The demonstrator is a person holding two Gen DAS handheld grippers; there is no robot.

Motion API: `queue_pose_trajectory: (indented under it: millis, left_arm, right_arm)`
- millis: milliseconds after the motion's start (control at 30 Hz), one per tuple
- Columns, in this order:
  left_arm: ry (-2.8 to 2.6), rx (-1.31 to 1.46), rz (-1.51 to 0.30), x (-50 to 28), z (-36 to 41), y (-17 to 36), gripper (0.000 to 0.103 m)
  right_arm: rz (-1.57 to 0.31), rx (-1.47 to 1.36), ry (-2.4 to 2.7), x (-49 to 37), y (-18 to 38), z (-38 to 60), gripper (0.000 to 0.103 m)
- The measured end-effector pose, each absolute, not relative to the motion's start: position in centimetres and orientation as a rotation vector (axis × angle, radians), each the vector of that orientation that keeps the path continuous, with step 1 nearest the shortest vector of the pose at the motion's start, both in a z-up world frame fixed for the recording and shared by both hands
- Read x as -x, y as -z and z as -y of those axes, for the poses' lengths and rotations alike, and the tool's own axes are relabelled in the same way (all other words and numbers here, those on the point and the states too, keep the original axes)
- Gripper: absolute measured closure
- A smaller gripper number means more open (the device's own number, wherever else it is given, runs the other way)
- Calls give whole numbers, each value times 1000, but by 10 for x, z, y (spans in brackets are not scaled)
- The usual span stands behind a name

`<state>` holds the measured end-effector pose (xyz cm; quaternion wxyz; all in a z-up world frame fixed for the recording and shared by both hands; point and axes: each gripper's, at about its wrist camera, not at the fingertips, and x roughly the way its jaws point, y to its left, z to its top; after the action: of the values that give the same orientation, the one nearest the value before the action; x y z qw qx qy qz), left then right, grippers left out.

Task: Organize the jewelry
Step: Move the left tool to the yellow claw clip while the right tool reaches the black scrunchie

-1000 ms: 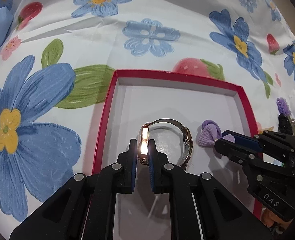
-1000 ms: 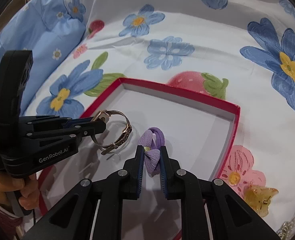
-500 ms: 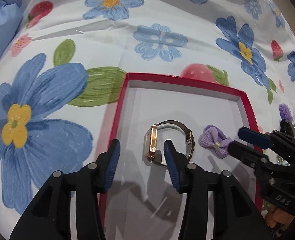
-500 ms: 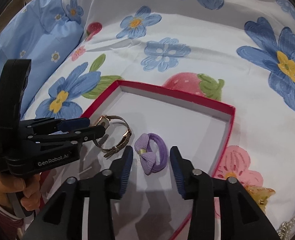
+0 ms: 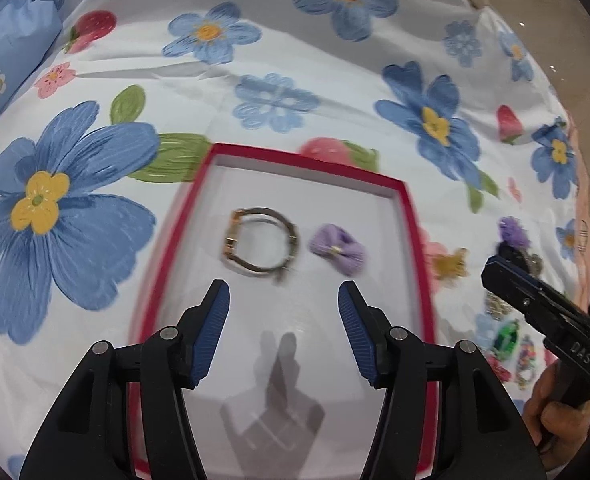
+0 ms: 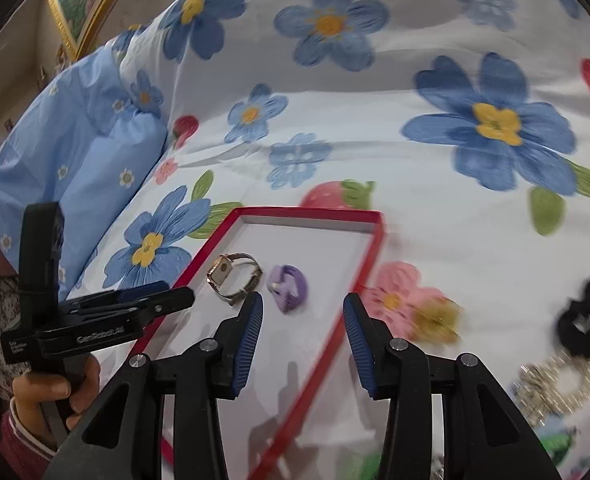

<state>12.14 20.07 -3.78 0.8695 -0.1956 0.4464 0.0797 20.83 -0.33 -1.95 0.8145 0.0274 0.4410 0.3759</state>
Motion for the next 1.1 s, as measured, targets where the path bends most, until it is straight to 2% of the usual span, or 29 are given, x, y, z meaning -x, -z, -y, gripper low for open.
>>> queue_pose_trajectory:
  millis: [367, 600, 700, 1100]
  left_arm:
    - [-64, 357, -909, -121, -141, 11, 43]
    - [-11, 317, -923, -128, -112, 9, 40]
    - [27, 293, -924, -133, -99, 9, 35]
    - [81, 227, -944, -157, -68, 13, 34]
  right_arm:
    - [-921, -103, -702, -190, 13, 80, 55]
    - [-909, -130, -639, -185, 11, 121, 53]
    - [-908, -134, -611, -186, 13, 136, 52]
    - [-910, -168, -539, -198, 22, 173, 52]
